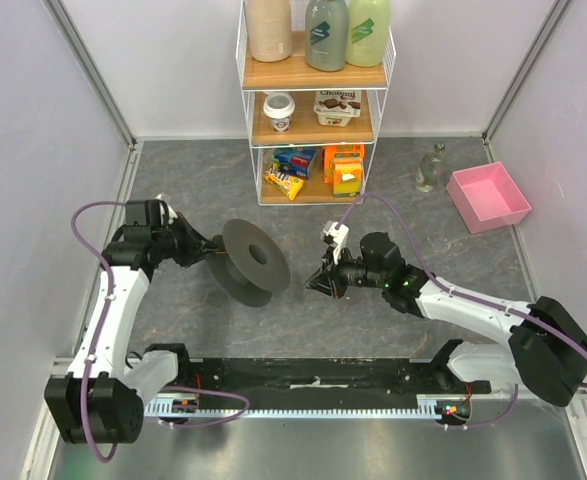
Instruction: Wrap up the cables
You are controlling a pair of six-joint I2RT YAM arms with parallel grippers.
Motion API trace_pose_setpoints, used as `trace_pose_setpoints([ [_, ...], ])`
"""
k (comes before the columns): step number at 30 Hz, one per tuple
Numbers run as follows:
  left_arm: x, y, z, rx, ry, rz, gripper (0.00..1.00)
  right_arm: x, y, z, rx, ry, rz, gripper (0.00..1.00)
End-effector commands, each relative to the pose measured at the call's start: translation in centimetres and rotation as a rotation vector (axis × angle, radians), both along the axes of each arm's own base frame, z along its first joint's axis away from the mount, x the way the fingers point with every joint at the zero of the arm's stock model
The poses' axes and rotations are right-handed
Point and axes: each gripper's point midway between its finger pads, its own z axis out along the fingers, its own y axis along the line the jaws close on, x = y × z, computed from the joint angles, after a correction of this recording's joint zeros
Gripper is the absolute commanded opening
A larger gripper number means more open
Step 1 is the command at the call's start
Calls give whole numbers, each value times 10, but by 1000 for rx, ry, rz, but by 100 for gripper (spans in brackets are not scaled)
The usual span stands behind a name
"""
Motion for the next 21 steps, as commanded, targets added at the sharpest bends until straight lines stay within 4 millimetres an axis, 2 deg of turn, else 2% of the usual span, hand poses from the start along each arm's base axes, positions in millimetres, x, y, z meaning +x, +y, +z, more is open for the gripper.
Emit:
trace_pose_setpoints([
  [1, 14, -13, 5, -22, -139, -132, 2, -4, -8, 5, -35, -9, 12, 15],
  [3, 11, -20, -5, -57, -119, -182, 1, -7, -17, 0, -80, 5, 12, 20],
  [6, 10, -25, -14, -75, -110, -219, 2, -3, -38, -4, -138, 20, -21, 43],
  [8, 9, -24, -16, -64, -119, -231, 2, 12, -53, 1, -152, 5, -84, 58],
  [9, 8, -25, -15, -68, -124, -243, 2, 20, -59, 3, -161, -10, -109, 61],
  [12, 0, -30, -13, -86, -135, -304, 2, 45, -64, 13, -191, -46, -141, 64],
  [15, -8, -35, -15, -110, -125, -374, 1, 59, -50, 23, -194, -36, -102, 64],
  [18, -11, -42, -9, -136, -150, -441, 2, 60, -39, 22, -161, 5, -75, 64],
  [21, -13, -48, 1, -184, -176, -467, 2, 58, -40, 19, -124, 9, -90, 66],
])
